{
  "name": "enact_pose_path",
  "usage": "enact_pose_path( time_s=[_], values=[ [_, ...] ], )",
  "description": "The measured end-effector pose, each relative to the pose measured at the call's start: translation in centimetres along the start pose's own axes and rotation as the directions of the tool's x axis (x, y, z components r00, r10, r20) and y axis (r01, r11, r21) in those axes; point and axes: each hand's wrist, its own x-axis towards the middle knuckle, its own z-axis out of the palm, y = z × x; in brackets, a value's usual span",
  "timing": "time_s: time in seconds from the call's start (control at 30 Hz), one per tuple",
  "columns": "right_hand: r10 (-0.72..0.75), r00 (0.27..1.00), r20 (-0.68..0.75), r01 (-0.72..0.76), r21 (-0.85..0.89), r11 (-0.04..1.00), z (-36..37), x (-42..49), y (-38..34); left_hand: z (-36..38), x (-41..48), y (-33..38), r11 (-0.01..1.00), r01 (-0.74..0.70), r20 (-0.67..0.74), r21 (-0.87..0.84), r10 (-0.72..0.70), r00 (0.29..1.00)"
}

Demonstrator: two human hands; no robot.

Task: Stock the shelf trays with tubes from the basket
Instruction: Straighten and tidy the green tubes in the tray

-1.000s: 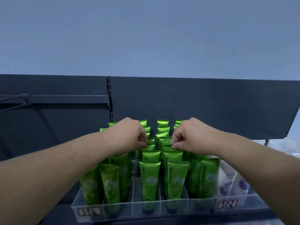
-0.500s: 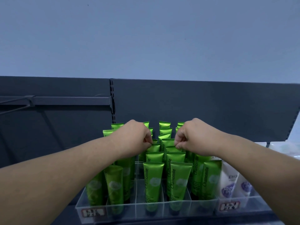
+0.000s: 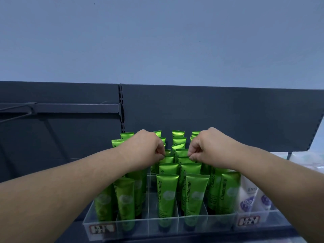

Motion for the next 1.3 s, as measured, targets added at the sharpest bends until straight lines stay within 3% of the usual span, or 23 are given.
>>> enact_pose_path(
  time_s=[0.47, 0.6, 0.83, 1.0, 1.3],
  values=[
    [0.01, 1.0, -0.017, -0.009, 0.024, 1.0, -0.4, -0.5, -0.1, 0.0, -0.4, -0.2, 0.999, -0.014, -0.004, -0.033, 0.014, 1.0],
    [0.01, 0.995, -0.095, 0.001, 0.118, 0.993, -1.0, -1.6, -0.3, -0.1, -0.7, -0.1, 0.998, -0.024, -0.043, -0.052, 0.022, 0.999],
    [-0.006, 0.997, -0.076, 0.021, 0.204, 0.979, -1.0, -2.6, -0.5, -0.4, -1.5, 0.6, 0.997, -0.046, -0.111, -0.063, 0.039, 0.993],
    [-0.055, 0.998, 0.006, 0.054, 0.114, 0.992, 0.0, -2.6, -0.5, -0.1, -1.9, 1.2, 0.998, -0.012, 0.011, -0.055, 0.013, 1.0],
    [-0.062, 0.998, -0.018, 0.064, 0.137, 0.988, 0.6, -2.0, -0.4, -0.1, -2.1, 1.1, 0.998, 0.042, 0.011, -0.057, -0.041, 0.999]
  ],
)
